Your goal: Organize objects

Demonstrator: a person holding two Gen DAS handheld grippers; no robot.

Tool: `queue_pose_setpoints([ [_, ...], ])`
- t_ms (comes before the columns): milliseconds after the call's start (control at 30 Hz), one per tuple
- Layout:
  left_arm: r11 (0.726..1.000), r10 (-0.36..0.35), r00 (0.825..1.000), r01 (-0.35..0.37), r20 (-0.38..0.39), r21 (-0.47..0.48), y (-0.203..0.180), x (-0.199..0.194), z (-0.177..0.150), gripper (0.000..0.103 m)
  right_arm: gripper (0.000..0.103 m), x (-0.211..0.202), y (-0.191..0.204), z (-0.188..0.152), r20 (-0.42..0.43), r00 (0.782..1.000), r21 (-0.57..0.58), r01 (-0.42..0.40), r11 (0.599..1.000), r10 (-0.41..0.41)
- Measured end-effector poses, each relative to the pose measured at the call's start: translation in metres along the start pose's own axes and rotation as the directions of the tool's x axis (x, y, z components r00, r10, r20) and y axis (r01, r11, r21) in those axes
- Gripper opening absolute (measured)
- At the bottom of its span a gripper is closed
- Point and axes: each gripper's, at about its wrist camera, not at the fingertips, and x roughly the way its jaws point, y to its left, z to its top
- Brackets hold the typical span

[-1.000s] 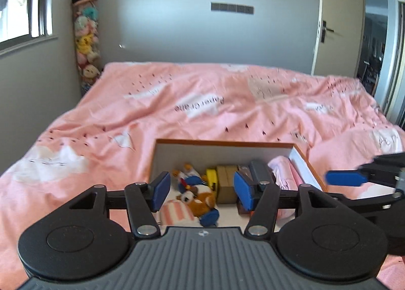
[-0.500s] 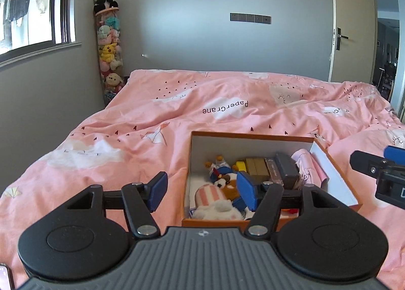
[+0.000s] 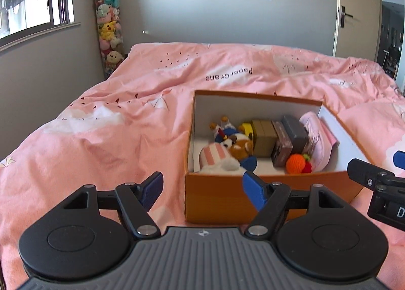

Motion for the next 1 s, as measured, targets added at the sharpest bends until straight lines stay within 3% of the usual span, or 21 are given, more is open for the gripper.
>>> queue_pose_setpoints([
  [400, 1.000, -0.003, 0.998, 0.003, -0.060, -0.004, 0.005, 0.005, -0.006, 0.087, 0.090, 0.010, 0.001, -0.013, -0.052, 0.998, 0.002, 0.027, 1.000, -0.027],
  [1000, 0.999, -0.020, 0.997, 0.022, -0.078, 0.031, -0.002, 0.004, -0.009, 0.088, 0.092, 0.009, -0.004, -0.016, -0.067, 0.997, 0.015, 0.030, 0.999, -0.029],
])
